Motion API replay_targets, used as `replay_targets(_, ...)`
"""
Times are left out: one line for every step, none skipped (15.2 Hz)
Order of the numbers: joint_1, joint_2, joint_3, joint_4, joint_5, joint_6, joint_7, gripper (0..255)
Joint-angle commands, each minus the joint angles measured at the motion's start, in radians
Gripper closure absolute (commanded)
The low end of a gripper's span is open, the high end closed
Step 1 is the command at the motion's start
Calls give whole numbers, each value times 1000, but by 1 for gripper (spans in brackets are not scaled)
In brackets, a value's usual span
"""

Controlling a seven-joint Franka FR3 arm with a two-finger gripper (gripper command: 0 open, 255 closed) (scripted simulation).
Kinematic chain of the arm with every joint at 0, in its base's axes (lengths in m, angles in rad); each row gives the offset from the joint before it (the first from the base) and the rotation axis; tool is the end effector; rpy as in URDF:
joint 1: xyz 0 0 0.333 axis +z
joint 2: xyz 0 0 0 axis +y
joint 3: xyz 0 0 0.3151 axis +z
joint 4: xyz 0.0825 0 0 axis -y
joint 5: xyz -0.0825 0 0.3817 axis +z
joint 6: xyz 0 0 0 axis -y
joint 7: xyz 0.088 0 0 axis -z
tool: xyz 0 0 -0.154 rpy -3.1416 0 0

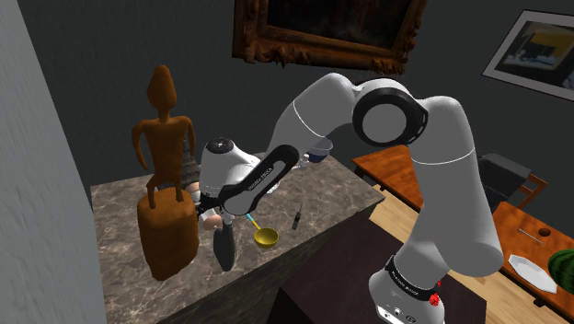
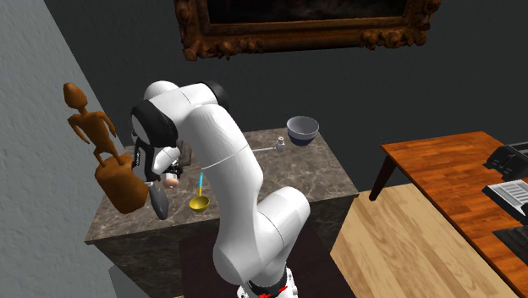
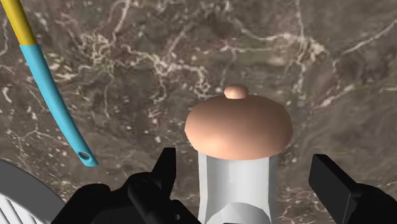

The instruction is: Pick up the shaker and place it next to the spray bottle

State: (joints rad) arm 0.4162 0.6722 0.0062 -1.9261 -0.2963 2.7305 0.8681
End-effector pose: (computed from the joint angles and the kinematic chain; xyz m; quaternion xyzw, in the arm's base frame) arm 0.5774 0.2657 0.1026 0.9915 -0.0911 0.0920 0.0133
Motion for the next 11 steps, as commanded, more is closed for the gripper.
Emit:
replay_targets(5,0,-2,-11,-3,4,6,0)
replay_targets(4,-33,3,-27,1,-13,3,0)
replay_targets(3,-65,8,-42,5,-30,0,0)
replay_targets(1,-97,13,-56,9,-49,-3,0)
replay_targets(0,-122,17,-66,13,-64,-6,0)
replay_targets(0,-122,17,-66,13,-64,-6,0)
replay_targets(0,-122,17,-67,13,-64,-6,0)
replay_targets(0,-122,17,-66,13,-64,-6,0)
replay_targets(0,-122,17,-66,13,-64,-6,0)
replay_targets(0,-122,17,-66,13,-64,-6,0)
replay_targets(0,-122,17,-66,13,-64,-6,0)
